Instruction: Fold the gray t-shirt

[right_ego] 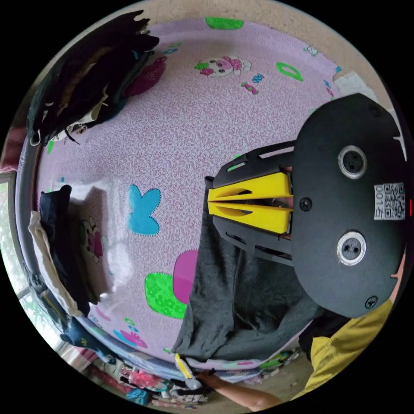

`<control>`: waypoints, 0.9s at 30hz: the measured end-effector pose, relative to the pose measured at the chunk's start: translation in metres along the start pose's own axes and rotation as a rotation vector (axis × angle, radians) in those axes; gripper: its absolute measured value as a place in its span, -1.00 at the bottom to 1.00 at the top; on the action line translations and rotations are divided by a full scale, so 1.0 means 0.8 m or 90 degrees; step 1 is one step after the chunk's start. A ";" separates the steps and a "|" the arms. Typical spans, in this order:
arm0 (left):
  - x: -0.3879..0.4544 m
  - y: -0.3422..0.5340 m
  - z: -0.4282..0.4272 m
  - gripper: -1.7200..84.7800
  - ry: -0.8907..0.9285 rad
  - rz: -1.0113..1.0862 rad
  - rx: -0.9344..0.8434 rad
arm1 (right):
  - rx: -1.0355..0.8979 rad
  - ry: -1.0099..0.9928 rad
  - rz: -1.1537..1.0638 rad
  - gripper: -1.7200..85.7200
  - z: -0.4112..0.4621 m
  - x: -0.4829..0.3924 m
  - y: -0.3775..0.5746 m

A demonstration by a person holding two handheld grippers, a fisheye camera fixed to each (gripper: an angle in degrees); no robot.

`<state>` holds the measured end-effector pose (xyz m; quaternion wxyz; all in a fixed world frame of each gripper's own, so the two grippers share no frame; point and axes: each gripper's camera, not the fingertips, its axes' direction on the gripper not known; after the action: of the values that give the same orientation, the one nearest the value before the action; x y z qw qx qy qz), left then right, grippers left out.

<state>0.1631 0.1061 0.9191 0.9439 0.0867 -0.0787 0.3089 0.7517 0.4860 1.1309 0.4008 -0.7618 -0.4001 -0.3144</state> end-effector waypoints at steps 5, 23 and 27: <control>-0.023 0.004 0.000 -0.99 -0.035 -0.083 -0.009 | 0.016 0.036 -0.022 -0.95 0.007 0.005 -0.002; 0.033 0.081 -0.028 -0.99 0.066 0.056 -0.013 | -0.080 -0.320 -0.299 -0.96 0.043 -0.158 0.106; 0.020 0.099 -0.050 -0.99 0.060 0.078 -0.002 | 0.015 -0.277 -0.311 -0.95 -0.015 -0.143 0.135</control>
<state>0.1325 0.1864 0.8929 0.9260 0.0657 -0.0395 0.3697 0.7881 0.3958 1.0067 0.2278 -0.6879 -0.6509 -0.2264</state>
